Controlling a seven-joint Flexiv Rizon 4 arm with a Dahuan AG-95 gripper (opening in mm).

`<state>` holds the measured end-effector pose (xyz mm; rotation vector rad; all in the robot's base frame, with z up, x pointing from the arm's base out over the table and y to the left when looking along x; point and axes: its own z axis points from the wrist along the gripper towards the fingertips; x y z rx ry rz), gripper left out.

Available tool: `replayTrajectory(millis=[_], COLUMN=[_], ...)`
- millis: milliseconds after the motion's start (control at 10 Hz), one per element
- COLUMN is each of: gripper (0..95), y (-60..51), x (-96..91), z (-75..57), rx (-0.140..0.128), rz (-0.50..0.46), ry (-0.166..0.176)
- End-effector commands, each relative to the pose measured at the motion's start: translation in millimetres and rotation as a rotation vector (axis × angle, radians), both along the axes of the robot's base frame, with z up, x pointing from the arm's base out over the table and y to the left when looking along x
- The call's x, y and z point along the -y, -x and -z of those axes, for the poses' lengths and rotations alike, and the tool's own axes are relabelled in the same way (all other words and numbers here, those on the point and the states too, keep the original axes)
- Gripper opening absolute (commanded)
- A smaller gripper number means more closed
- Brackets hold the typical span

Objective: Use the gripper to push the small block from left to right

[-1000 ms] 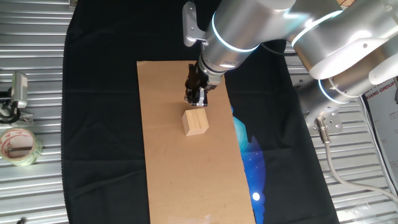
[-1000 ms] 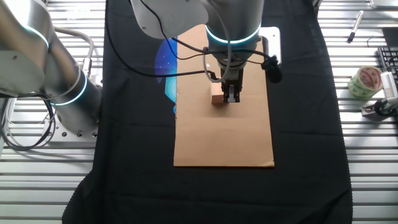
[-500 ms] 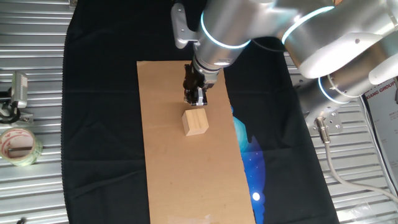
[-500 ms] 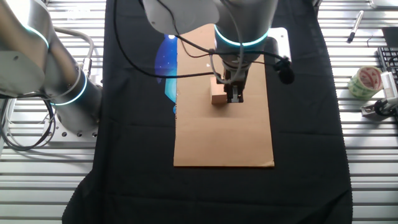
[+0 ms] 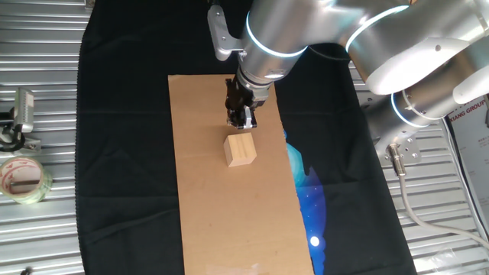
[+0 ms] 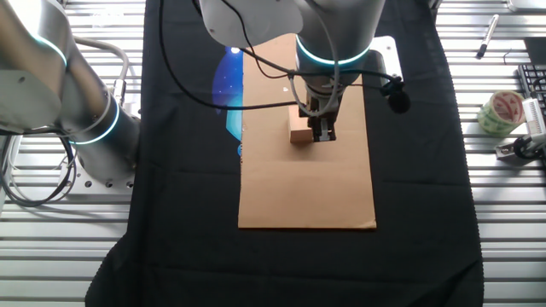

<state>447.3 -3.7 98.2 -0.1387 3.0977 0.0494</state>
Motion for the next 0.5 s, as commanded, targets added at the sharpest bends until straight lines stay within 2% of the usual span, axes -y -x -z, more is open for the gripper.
replayTrajectory(millis=[100,400,500], gripper=[0.0,0.0,0.0], y=[-0.8,-0.8,-0.8], x=[-0.6,-0.6,-0.6], z=[0.4,0.4,0.4], rx=[0.001,-0.001,-0.013], rz=[-0.011,0.013,0.019], ry=[0.004,0.023,0.026])
